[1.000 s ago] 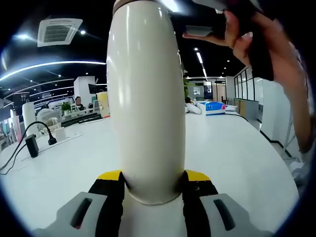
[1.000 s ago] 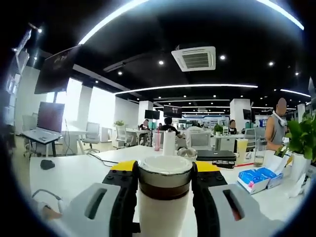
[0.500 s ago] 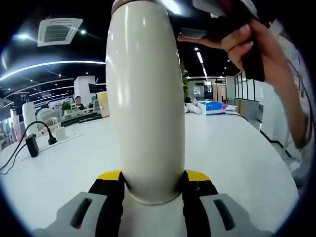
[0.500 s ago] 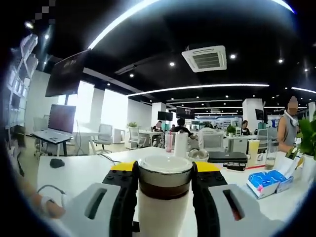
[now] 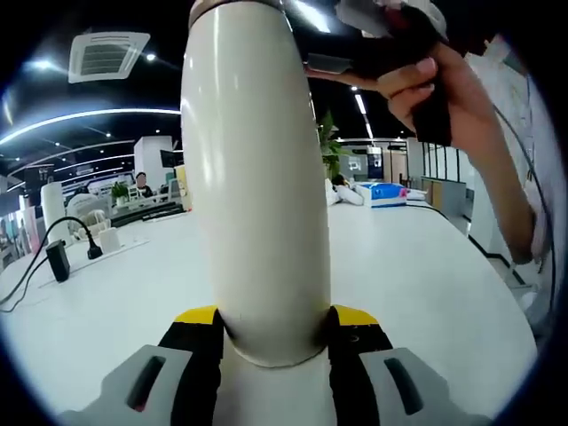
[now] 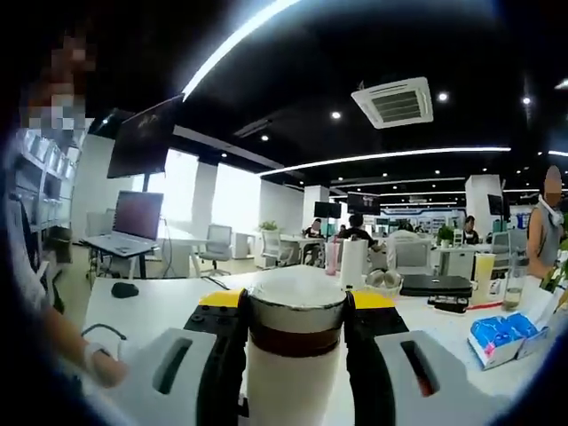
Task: Grasp the water cup twist off the cup lid place the cup lid on the table
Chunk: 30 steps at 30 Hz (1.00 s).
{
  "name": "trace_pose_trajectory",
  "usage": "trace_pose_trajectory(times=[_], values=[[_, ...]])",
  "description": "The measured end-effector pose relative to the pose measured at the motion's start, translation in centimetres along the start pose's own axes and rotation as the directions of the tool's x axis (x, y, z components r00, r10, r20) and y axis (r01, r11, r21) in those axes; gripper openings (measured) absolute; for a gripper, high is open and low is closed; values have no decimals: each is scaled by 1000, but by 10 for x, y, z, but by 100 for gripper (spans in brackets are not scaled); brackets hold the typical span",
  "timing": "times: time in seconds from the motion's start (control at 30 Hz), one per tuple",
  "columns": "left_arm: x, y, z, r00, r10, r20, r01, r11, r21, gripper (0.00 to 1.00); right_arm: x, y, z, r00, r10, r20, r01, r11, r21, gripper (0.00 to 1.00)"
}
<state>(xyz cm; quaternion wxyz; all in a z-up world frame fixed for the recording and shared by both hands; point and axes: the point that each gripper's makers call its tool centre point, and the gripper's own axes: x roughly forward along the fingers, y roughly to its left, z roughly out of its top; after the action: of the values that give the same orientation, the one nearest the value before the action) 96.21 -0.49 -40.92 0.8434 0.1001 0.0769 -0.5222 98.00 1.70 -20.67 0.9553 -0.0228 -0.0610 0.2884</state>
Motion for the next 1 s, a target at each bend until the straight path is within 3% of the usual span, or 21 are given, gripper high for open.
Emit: trace_pose_trajectory(times=[0.53,1.0], values=[[0,0,-1,1000,0,0,0,1000,4,48,-1,1,-2,989,146,5,-146,988,45,45],[0,1,-1,1000,3,2,-3,1000,5,48,0,10,-4,944,330,17,-330,941,72,45]])
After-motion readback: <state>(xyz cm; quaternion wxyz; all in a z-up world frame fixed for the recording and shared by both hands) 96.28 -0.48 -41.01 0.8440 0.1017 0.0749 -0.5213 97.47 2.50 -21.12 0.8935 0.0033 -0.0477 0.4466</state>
